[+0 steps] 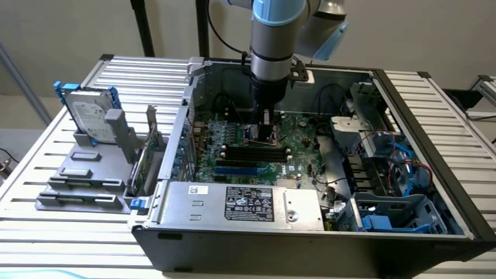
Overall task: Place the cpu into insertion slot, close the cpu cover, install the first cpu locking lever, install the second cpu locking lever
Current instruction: 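Place the cpu into insertion slot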
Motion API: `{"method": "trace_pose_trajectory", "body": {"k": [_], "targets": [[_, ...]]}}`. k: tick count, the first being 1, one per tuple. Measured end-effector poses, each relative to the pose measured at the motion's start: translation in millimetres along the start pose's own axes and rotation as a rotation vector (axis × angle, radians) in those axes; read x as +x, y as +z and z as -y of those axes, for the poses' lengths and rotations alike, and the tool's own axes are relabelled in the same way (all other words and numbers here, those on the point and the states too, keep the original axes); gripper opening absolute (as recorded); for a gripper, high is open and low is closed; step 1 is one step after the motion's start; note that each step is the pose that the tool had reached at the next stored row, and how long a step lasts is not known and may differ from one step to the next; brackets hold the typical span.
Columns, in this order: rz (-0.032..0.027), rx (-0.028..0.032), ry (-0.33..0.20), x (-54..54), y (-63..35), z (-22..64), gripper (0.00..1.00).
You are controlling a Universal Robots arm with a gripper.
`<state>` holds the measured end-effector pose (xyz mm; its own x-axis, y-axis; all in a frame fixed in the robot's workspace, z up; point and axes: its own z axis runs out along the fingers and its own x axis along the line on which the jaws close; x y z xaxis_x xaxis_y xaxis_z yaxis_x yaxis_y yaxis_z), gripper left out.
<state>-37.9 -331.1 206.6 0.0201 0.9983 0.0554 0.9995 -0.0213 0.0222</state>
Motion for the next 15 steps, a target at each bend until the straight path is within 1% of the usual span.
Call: {"method": "trace_pose_trajectory", "body": {"k": [15], "targets": [[0.0004, -0.0006, 0.013, -0.2, 4.9, 0.1, 0.54]]}}
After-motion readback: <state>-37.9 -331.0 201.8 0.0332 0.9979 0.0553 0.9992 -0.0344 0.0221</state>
